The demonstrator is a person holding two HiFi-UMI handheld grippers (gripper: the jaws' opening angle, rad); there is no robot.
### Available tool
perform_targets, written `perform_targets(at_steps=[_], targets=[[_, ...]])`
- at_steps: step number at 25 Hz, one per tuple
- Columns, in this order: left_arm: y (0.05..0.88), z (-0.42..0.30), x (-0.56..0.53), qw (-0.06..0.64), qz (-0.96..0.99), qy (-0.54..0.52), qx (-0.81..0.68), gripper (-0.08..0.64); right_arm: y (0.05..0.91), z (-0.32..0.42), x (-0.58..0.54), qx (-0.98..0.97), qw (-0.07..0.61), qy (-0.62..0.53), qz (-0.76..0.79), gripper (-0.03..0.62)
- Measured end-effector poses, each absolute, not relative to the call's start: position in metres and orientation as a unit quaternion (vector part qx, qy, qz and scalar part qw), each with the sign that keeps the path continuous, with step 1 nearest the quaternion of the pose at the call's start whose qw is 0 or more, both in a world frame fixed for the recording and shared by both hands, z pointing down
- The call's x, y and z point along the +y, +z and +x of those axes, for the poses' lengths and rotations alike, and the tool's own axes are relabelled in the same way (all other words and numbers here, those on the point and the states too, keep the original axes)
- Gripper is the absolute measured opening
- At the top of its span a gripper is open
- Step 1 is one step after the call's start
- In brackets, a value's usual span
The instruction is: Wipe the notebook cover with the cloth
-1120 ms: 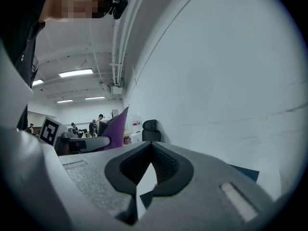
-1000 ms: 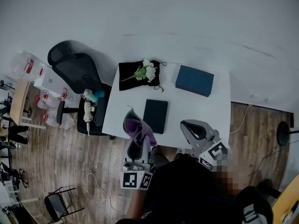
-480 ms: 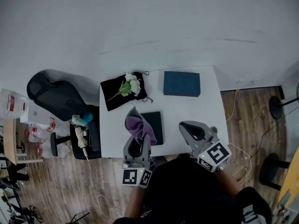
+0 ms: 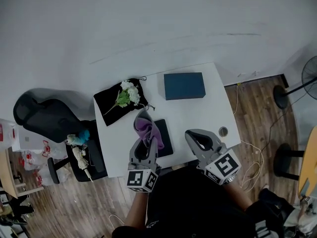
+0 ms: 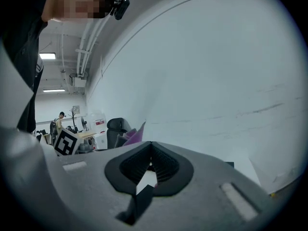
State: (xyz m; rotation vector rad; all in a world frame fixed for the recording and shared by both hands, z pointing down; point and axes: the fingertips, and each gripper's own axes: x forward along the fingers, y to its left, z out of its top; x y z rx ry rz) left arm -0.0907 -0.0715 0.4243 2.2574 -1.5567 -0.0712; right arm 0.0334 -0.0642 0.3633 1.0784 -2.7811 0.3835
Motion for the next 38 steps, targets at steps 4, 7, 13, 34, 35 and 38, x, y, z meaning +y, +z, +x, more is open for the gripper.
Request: perform_targets(at_steps=[4, 7, 13, 34, 35, 38], targets=[[0.442, -0.088, -0.086, 0.219, 0.820, -0.015, -0.529, 0.124, 0.369, 0.033, -0.066, -0.909, 0.072, 0.135, 0.387, 0.005], [0.459, -0.087, -0.098, 0.231, 0.826, -0.002, -0.514, 0.124, 0.374, 0.035, -0.068, -0.899, 0.076, 0.143, 0.407, 0.005], [0.495, -0.081, -0.114, 0.285, 0.823, 0.018, -0.491, 0.124, 0.381, 0.037, -0.068, -0.886, 0.095, 0.141, 0.431, 0.005], [0.616, -0.074, -0.145, 0.390, 0.783, 0.109, -0.472, 0.124, 0.395, 0.025, -0.067, -0.879, 0.121, 0.143, 0.439, 0.005], [0.620, -0.074, -0.145, 0.396, 0.780, 0.113, -0.471, 0.124, 0.395, 0.026, -0.067, -0.878, 0.120, 0.144, 0.440, 0.005], [0.634, -0.073, -0.146, 0.408, 0.772, 0.125, -0.472, 0.124, 0.397, 0.027, -0.068, -0.877, 0.120, 0.148, 0.441, 0.005]])
